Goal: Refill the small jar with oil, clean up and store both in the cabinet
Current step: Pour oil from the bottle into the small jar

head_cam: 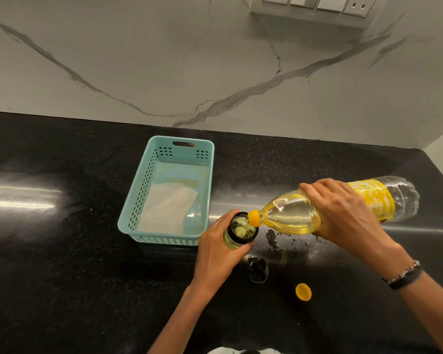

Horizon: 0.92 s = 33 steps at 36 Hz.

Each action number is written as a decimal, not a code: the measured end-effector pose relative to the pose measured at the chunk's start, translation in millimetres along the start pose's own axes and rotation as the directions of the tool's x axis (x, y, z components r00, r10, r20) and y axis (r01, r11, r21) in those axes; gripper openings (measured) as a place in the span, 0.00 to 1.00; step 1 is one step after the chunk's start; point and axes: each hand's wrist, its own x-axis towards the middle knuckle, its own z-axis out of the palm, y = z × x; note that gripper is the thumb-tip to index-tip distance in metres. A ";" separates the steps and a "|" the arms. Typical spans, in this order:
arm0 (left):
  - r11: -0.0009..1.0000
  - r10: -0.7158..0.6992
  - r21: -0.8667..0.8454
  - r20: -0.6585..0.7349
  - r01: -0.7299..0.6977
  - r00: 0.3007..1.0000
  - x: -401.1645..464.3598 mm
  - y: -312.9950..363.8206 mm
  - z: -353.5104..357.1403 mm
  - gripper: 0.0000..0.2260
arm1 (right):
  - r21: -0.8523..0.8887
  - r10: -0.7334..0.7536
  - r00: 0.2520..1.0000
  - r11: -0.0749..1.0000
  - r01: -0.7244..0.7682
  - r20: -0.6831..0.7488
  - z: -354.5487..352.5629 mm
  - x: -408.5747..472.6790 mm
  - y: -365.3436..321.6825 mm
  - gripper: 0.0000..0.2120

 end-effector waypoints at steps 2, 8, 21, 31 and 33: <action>1.000 -0.004 -0.001 -0.001 0.004 1.000 -0.3 -0.5 0.1 0.29 | -0.001 -0.001 1.000 1.000 0.001 0.000 -0.2 0.2 0.0 0.37; 1.000 -0.004 -0.008 -0.003 0.004 1.000 -0.3 2.0 -0.5 0.29 | -0.004 0.002 1.000 1.000 -0.002 0.009 0.3 0.3 0.3 0.38; 1.000 -0.030 -0.004 0.000 0.030 1.000 -0.6 1.3 -0.8 0.29 | -0.009 -0.001 1.000 1.000 0.001 -0.010 0.8 0.7 0.7 0.35; 0.999 -0.042 0.002 0.002 0.042 0.999 -0.6 0.4 0.2 0.31 | -0.021 0.001 1.000 1.000 -0.001 -0.007 0.4 0.8 0.4 0.36; 0.999 -0.045 -0.003 0.001 0.045 0.999 -0.8 1.2 0.0 0.31 | -0.018 -0.001 1.000 1.000 0.001 -0.011 0.5 0.8 0.4 0.36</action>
